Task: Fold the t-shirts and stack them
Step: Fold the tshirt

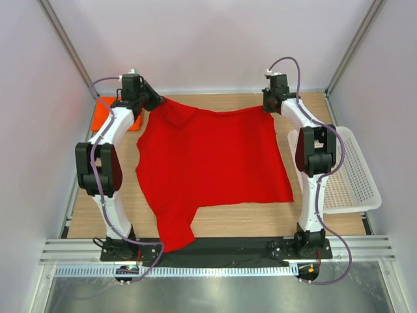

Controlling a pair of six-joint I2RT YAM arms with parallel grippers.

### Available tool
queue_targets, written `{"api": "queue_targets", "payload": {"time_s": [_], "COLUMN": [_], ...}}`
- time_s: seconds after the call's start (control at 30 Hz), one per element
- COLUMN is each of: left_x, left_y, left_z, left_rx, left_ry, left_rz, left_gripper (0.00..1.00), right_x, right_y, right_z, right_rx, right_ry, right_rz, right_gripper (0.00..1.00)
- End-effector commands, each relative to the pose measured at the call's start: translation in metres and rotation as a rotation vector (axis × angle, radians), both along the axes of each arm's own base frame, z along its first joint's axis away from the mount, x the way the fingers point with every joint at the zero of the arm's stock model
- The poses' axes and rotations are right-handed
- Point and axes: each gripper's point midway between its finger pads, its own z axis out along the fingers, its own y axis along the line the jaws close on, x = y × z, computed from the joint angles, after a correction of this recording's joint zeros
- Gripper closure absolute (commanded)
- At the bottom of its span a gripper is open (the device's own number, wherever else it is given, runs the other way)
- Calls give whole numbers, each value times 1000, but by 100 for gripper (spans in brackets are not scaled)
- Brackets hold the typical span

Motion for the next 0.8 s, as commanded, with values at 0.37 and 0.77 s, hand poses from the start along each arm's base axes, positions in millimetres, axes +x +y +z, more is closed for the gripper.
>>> {"api": "queue_targets", "payload": {"time_s": [0.37,0.77], "left_x": [-95,-158], "left_y": [5,12], "left_z": [23,-29], "left_rx": [-66,-84], "left_ry": [111,325], "left_rz": [38,77], "left_gripper": [100,100], "right_x": [-52,-94], "right_y": [5,1], "right_z": [52,25], "right_rx": [60,62], "right_ry": [43,164], "right_rz": [15,-12], "right_gripper": [99,99]}}
